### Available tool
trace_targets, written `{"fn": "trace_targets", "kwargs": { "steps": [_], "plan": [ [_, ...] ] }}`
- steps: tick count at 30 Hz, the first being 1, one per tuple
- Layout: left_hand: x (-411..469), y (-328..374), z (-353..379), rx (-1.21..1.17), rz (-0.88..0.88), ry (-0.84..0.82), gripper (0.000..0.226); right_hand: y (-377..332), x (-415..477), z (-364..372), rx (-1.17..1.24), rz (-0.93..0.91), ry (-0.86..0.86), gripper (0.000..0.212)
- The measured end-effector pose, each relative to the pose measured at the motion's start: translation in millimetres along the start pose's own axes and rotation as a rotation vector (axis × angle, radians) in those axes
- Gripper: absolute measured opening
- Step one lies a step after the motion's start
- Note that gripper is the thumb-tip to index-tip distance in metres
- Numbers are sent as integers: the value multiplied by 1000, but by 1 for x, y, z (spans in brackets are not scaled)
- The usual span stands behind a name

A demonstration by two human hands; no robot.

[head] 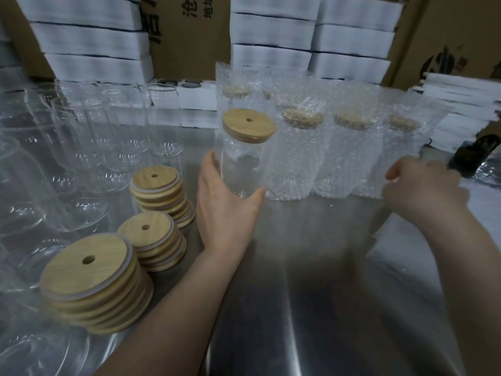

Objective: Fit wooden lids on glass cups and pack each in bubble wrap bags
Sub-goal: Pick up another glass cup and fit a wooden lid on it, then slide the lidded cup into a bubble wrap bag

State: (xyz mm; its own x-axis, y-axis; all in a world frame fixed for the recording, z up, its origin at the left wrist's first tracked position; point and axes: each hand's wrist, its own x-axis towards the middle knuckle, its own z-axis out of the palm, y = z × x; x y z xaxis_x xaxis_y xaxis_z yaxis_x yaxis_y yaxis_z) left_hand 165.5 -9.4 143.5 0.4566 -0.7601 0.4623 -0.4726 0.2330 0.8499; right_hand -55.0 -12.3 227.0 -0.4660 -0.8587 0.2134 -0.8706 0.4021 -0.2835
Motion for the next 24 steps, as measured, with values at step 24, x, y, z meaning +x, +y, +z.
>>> {"fn": "trace_targets", "kwargs": {
  "steps": [24],
  "plan": [
    [2, -2, -2, 45, 14, 78, 113, 21, 14, -1, 388, -172, 462, 41]
  ]
}}
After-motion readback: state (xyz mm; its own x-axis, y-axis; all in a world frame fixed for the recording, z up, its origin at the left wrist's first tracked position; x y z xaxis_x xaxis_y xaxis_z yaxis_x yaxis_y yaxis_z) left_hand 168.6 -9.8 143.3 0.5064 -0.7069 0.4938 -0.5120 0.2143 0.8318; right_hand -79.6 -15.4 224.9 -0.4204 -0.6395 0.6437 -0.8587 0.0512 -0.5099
